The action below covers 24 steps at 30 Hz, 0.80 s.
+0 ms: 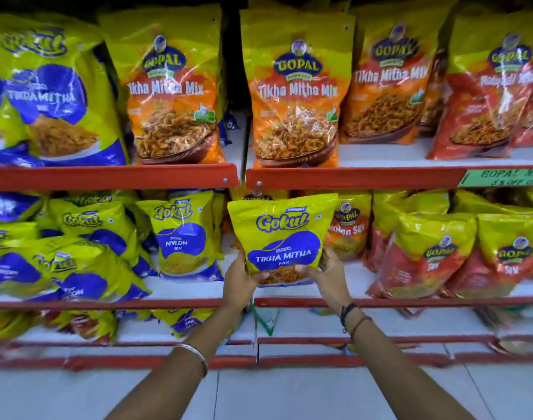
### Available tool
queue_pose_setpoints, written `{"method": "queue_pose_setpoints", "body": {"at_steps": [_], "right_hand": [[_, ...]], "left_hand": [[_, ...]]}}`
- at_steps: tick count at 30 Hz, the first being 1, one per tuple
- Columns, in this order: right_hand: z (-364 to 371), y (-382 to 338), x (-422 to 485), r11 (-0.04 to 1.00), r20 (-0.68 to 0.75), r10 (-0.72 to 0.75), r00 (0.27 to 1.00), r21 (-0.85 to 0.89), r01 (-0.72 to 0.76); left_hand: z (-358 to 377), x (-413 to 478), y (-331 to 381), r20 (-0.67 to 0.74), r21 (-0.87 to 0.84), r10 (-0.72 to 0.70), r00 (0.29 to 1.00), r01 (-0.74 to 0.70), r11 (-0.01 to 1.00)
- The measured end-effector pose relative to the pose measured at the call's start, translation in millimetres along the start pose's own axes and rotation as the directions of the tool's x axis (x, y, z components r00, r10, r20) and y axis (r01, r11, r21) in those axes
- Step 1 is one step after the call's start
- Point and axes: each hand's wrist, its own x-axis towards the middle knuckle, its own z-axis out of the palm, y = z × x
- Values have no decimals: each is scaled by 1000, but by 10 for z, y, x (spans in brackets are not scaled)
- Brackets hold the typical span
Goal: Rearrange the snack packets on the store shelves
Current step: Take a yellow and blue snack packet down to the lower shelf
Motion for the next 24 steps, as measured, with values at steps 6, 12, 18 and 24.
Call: {"method": "queue_pose_setpoints", "body": {"at_steps": [6, 12, 18, 24], "right_hand": [[101, 428, 297, 988, -17, 124, 992, -93, -125], [177, 540, 599, 978, -27, 140, 990, -155, -143], [258, 528, 516, 942, -113, 136, 984, -293, -164], [534, -310, 286, 916, -215, -261, 941, -364, 171]], "left_hand": [[290, 478, -869, 68, 93, -159, 985, 153, 984], [277, 681, -490, 70, 93, -201, 977, 194, 977], [198, 627, -533, 19, 205, -184, 983, 176, 963], [-262, 439, -4, -240, 46, 148, 959, -142, 989]]}}
